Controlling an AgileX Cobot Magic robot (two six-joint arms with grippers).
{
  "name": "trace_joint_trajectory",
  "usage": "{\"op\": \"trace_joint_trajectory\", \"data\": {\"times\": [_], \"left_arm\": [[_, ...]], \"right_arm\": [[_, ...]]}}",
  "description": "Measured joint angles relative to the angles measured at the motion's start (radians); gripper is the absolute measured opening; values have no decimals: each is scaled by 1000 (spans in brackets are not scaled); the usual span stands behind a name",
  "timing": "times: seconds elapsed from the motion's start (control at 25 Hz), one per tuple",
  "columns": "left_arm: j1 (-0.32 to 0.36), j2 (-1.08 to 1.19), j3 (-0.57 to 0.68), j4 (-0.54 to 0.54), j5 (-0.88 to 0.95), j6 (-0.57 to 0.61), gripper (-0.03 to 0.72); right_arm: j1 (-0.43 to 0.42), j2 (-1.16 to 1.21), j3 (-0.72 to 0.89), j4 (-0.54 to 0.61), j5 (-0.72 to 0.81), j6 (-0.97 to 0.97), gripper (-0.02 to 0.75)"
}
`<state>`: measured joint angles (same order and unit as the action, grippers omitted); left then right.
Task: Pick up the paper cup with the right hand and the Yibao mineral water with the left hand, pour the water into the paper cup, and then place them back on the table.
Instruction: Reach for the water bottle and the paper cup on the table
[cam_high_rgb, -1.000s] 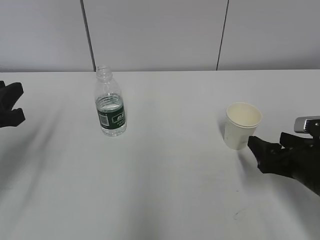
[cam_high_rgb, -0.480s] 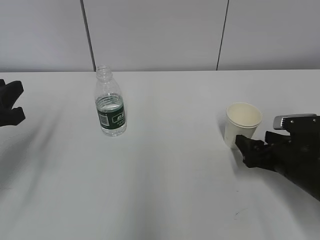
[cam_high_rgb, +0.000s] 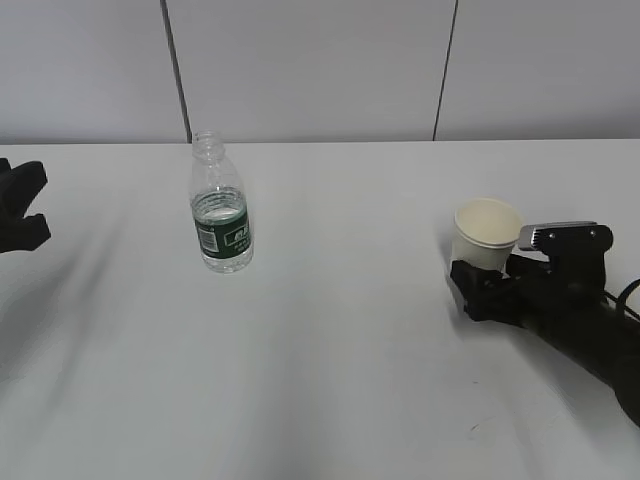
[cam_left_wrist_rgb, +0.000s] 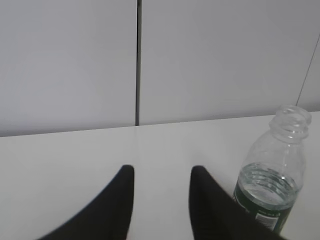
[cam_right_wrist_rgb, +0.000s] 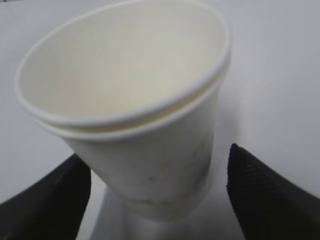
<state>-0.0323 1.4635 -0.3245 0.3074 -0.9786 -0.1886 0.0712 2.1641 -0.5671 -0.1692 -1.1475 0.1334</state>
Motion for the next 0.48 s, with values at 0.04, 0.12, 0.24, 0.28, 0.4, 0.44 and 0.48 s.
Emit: {"op": "trace_joint_trajectory", "data": {"times": [0.04, 0.12, 0.24, 0.28, 0.4, 0.44, 0.48], "left_arm": [[0, 0, 0, 0, 0, 0, 241], [0, 0, 0, 0, -1, 0, 241], [0, 0, 0, 0, -1, 0, 241], [0, 0, 0, 0, -1, 0, 241], [0, 0, 0, 0, -1, 0, 241], [0, 0, 0, 0, -1, 0, 241], [0, 0, 0, 0, -1, 0, 241]], "right_arm": [[0, 5, -7, 0, 0, 2, 661], [0, 17, -24, 0, 0, 4, 661], [0, 23, -39, -2, 0, 4, 661], [0, 24, -45, -2, 0, 4, 661], [0, 25, -52, -2, 0, 5, 661], [0, 27, -57, -2, 0, 5, 661], [0, 27, -59, -2, 0, 6, 661]]}}
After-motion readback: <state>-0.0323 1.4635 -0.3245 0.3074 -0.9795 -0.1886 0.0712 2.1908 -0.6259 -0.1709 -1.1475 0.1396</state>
